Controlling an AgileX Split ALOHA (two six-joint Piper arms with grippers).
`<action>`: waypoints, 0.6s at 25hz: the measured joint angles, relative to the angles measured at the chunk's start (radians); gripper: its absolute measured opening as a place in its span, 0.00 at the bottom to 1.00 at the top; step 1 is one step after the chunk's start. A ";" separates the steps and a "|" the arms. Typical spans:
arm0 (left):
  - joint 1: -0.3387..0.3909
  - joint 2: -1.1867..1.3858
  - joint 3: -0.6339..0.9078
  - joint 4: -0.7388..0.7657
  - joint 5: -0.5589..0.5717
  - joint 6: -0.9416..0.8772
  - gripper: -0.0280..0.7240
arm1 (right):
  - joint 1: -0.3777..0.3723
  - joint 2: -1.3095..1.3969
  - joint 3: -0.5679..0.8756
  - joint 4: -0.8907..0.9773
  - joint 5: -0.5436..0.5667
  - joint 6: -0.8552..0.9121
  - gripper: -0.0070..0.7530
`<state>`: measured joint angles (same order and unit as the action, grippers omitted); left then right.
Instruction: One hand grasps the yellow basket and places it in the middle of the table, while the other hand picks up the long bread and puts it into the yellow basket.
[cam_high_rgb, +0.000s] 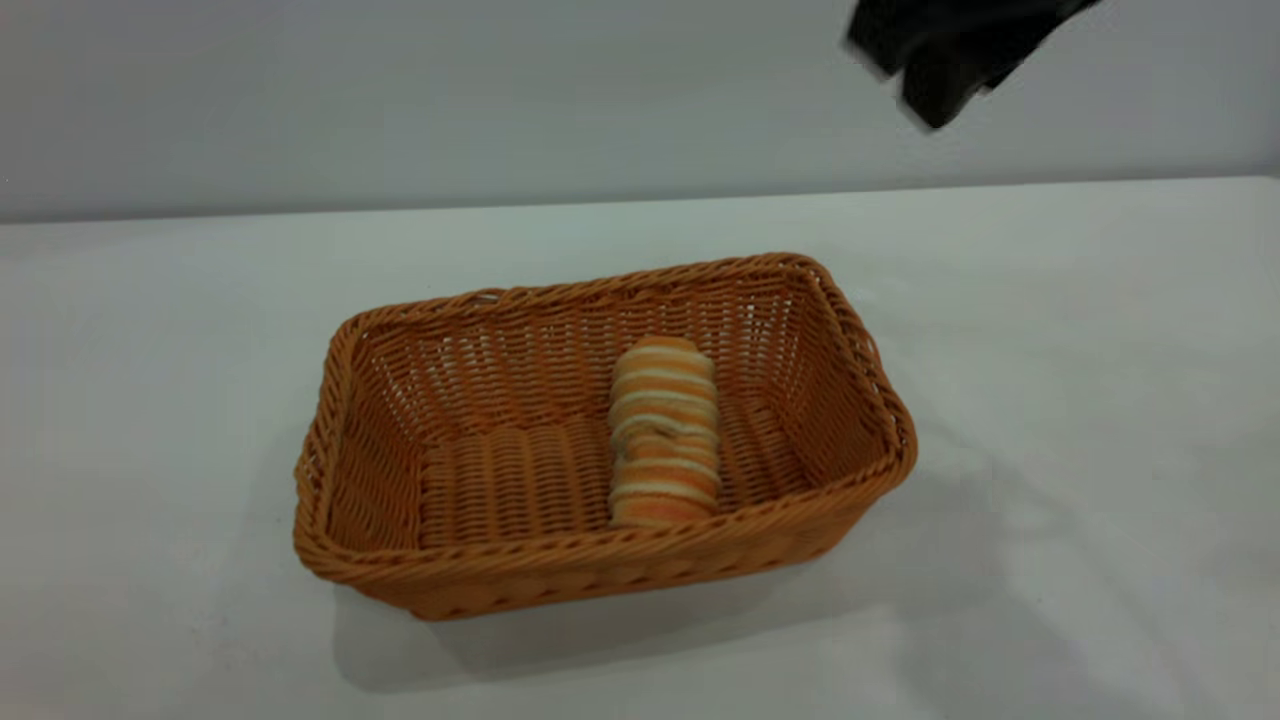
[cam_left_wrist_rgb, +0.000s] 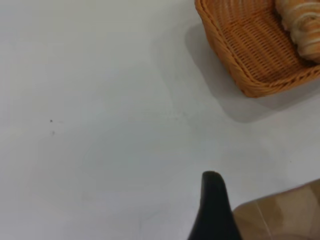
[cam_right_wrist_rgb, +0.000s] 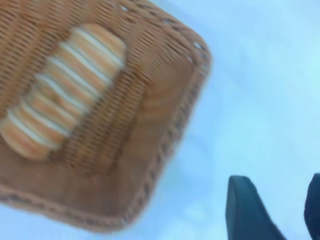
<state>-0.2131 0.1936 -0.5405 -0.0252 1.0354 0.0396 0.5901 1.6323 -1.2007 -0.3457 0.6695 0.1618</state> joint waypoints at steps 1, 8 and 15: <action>0.000 -0.014 0.000 0.005 0.004 -0.002 0.81 | 0.000 -0.021 0.000 -0.003 0.023 0.000 0.44; 0.000 -0.120 0.001 0.018 0.058 -0.009 0.81 | 0.000 -0.211 0.000 -0.006 0.144 0.000 0.44; 0.000 -0.207 0.045 0.025 0.086 -0.030 0.81 | 0.000 -0.428 0.000 -0.005 0.259 -0.003 0.43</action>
<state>-0.2131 -0.0131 -0.4957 0.0000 1.1215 0.0100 0.5901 1.2041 -1.2007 -0.3506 0.9282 0.1591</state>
